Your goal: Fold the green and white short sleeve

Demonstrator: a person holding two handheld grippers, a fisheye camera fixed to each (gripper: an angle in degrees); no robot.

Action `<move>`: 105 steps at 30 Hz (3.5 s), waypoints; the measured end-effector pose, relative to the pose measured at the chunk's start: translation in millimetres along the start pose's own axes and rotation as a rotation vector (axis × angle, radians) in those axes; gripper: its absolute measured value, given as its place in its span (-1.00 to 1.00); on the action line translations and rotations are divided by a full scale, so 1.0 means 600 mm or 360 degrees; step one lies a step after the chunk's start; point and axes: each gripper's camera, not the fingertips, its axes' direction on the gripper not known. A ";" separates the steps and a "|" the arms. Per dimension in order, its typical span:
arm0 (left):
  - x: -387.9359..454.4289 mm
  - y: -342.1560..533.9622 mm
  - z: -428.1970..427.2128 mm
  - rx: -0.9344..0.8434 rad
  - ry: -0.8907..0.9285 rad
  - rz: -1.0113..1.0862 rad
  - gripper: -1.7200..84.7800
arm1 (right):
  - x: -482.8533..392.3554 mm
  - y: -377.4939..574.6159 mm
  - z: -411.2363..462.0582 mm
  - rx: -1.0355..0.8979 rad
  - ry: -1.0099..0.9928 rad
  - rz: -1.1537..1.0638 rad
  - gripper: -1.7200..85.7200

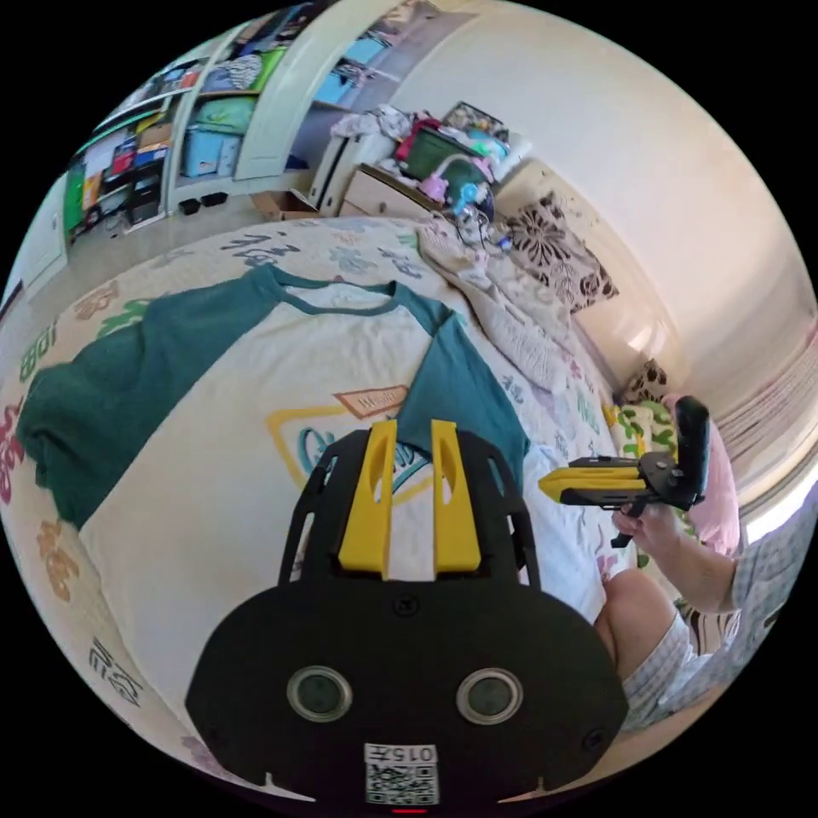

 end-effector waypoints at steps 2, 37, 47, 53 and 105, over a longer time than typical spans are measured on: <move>-0.051 0.023 -0.096 0.0184 -0.0053 -0.0204 -0.78 | -0.024 -0.033 0.004 0.0029 -0.0050 -0.0017 -0.90; -0.227 0.175 -0.445 0.0609 -0.0210 -0.1038 -0.95 | -0.567 -0.758 0.435 -0.0657 0.0188 -0.0655 -0.89; -0.049 0.174 -0.485 0.0730 -0.0331 -0.0391 -0.97 | -0.401 -0.722 0.196 0.0075 -0.0542 -0.0464 -0.92; 0.113 0.163 -0.378 0.0369 -0.0229 0.0201 -0.92 | -0.201 -0.550 0.106 0.0267 -0.0511 -0.0029 -0.89; 0.052 -0.261 0.054 -0.0423 -0.0461 0.0050 -0.95 | 0.158 -0.332 -0.150 -0.0273 0.0321 0.0167 -0.97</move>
